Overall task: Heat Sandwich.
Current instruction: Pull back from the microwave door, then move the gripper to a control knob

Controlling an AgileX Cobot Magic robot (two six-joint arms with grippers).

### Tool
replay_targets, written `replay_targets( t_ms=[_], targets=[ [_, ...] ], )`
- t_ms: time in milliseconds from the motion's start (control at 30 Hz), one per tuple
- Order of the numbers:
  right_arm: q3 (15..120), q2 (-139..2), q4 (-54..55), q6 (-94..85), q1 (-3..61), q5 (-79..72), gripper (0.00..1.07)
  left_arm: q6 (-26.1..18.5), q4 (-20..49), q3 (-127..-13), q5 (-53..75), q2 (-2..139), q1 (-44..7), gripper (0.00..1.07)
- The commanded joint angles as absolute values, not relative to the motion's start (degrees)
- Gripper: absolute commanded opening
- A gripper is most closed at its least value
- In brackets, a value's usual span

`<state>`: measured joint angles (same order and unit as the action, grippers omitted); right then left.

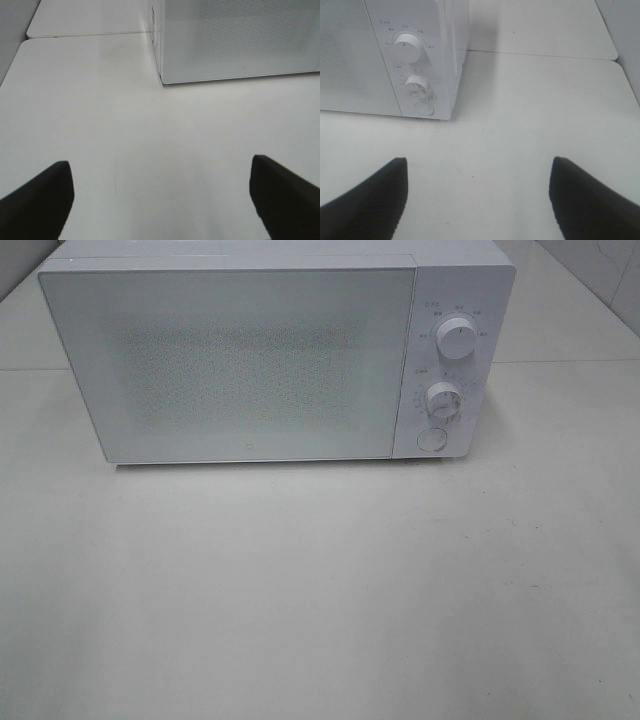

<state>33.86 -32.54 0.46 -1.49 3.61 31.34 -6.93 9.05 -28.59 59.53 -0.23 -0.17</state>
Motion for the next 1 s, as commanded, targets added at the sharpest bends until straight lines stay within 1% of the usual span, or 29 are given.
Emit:
replay_targets(
  t_ms=[33, 300, 667, 933, 1000],
  targets=[
    [34.1, -34.4, 0.6, -1.1, 3.3, 28.5, 0.76, -6.5, 9.5, -28.4, 59.4, -1.8, -0.1, 0.89],
    [34.0, -39.2, 0.6, -1.1, 3.3, 24.0, 0.76, -6.5, 9.5, -28.4, 59.4, -1.8, -0.1, 0.89],
    [34.0, -46.8, 0.6, -1.1, 3.3, 13.1, 0.76, -6.5, 9.5, -28.4, 59.4, -1.8, -0.1, 0.89],
    [34.0, -53.9, 0.6, -0.9, 3.3, 3.8, 0.76, -6.5, 9.5, -28.4, 59.4, -1.8, -0.1, 0.89],
    [32.8, -56.0, 0.6, -0.9, 3.4, -1.3, 0.76, -6.5, 9.5, -28.4, 59.4, -1.8, -0.1, 0.89]
  ],
)
